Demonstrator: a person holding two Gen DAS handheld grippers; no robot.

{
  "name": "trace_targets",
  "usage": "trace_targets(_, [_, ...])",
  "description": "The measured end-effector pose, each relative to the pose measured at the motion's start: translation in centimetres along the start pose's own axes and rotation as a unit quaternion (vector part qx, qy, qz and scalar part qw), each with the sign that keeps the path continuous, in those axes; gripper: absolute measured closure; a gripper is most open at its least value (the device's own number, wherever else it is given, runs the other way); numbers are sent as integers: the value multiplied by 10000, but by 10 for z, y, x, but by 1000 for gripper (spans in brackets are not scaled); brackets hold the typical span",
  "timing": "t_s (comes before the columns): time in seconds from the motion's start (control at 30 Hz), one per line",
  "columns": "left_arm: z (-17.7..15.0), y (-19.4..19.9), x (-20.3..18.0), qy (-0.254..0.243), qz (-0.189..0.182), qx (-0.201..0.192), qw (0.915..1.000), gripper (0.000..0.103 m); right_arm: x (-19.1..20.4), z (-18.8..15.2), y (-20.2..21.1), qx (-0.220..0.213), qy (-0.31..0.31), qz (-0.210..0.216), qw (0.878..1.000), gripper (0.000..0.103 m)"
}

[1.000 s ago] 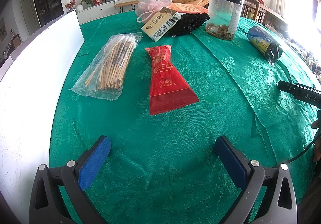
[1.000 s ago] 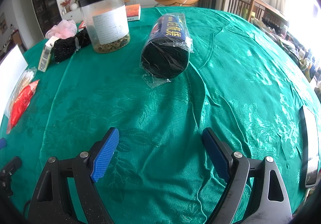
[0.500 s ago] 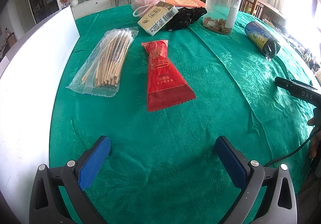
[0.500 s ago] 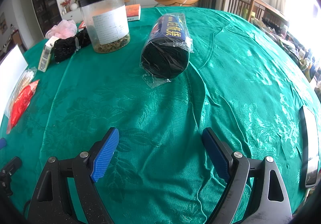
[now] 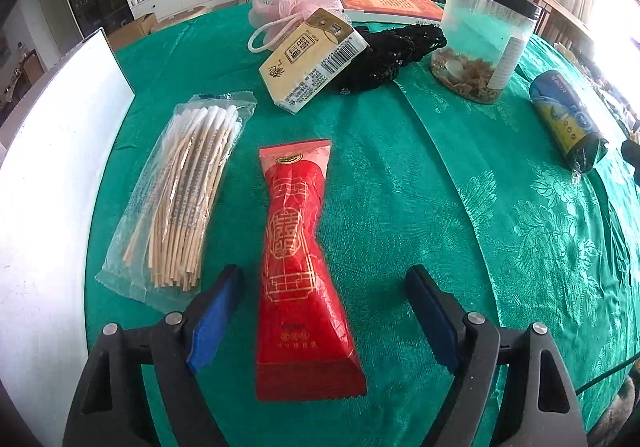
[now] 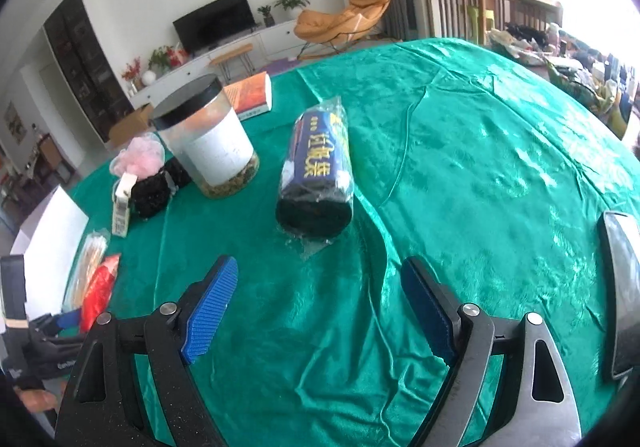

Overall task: Organize soft objects
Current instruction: 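Grasp the blue garbage-bag roll with the right tool and lift it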

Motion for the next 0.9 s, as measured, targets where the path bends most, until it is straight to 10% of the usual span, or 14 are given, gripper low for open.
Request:
trace_targets(0.13, [8, 2, -1, -50, -20, -130, 9999, 72, 0, 49, -53, 629, 211, -222, 9975, 17])
trace_targets(0.2, [12, 3, 4, 0, -110, -124, 9999, 80, -8, 52, -91, 1379, 148, -157, 9902, 23])
trace_targets(0.23, [13, 5, 8, 72, -225, -140, 9996, 81, -12, 51, -103, 1554, 50, -4, 9878, 49])
trace_targets(0.53, [38, 74, 60, 1021, -1290, -866, 9826, 85, 27, 116, -41, 296, 542, 81, 9981, 49])
trace_targets(0.9, [8, 139, 122, 1090, -1219, -1242, 9787, 84, 196, 97, 53, -211, 1714, 1445, 9743, 49])
Point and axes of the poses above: each gripper's, at about its wrist camera, not at the fingertips, and y roughly against the way its jaws point, x to its left, z to its top, the point moved 3 cm from there along -y, roughly the way its jaws point, and after that the axes turned 13 degrees about z, right-handed, at the moved point
